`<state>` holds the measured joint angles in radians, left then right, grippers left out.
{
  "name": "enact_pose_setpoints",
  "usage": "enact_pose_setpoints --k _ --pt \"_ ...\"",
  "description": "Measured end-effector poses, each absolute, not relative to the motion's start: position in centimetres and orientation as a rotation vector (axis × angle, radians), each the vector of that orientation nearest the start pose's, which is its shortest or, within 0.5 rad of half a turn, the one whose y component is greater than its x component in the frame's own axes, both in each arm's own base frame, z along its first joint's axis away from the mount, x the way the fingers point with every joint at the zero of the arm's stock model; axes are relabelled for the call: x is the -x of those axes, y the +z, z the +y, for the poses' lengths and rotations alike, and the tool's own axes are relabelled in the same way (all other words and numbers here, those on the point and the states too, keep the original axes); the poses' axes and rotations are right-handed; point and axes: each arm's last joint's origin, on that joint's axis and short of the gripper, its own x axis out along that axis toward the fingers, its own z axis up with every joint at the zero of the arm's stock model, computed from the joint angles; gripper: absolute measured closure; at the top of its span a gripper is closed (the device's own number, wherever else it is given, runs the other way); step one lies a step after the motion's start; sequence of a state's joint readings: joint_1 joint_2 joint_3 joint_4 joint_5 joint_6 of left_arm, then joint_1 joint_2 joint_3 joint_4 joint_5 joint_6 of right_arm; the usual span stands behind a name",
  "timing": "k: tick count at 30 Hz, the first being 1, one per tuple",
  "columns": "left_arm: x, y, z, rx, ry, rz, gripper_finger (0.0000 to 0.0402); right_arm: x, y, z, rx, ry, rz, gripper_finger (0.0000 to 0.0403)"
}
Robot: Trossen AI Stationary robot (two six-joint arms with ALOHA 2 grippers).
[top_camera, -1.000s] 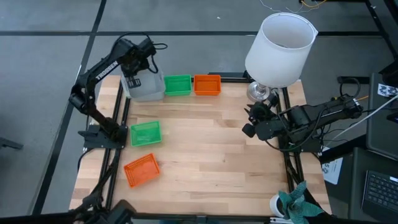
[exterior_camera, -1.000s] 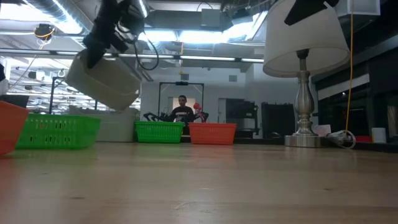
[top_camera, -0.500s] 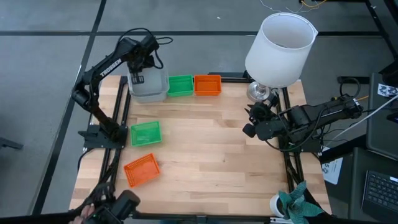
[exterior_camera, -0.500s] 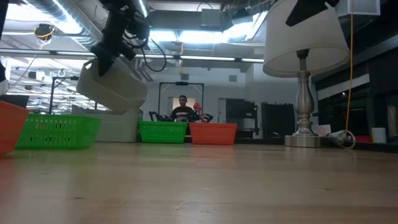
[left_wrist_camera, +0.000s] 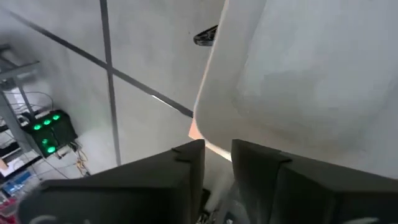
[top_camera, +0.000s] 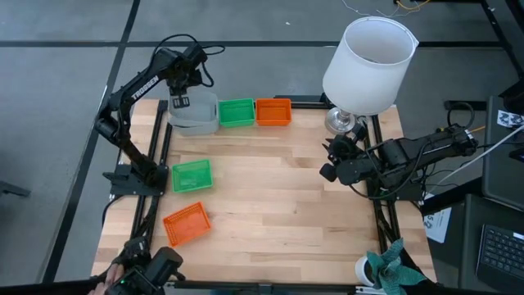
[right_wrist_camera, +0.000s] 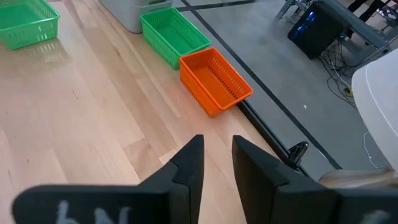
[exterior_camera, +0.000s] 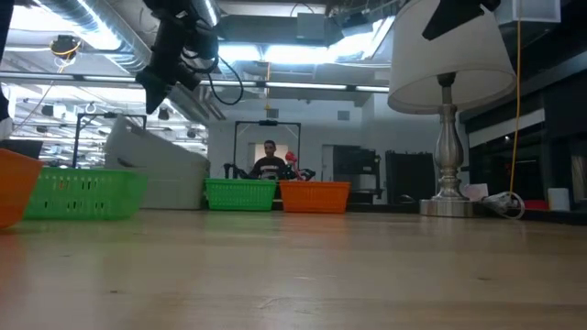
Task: Stack baskets by color
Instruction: Stack the bottom gray bin into the left gray bin
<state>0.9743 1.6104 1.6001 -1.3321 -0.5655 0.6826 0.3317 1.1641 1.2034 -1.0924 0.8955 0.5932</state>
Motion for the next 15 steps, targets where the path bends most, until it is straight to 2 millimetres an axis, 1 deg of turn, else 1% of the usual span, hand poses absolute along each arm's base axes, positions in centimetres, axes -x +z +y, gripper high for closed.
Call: enact_pose_setpoints --k 4,7,9,11,13,15 --pt "-15.8 33.5 25.2 -0.147 0.755 1.756 0.0309 -19.7 34.1 4.4 0.071 -0.730 0.673 0.0319" --pt "-16.1 33.6 24.8 -0.143 0.856 1.761 0.0311 -19.7 34.1 4.4 0.071 -0.730 0.673 0.0319" --pt "-16.2 33.7 24.2 -0.183 0.916 1.838 0.0314 -19.7 34.1 4.4 0.072 -0.730 0.674 0.0319" --pt "-16.1 33.6 23.5 -0.228 0.912 1.941 0.0317 -19.7 34.1 4.4 0.072 -0.730 0.674 0.0319" --pt "-16.1 33.2 23.1 -0.168 0.879 1.974 0.0318 -19.7 34.1 4.4 0.072 -0.730 0.674 0.0319" --pt "-16.2 32.6 23.2 -0.061 0.882 1.951 0.0319 -19.7 34.1 4.4 0.072 -0.730 0.674 0.0319"
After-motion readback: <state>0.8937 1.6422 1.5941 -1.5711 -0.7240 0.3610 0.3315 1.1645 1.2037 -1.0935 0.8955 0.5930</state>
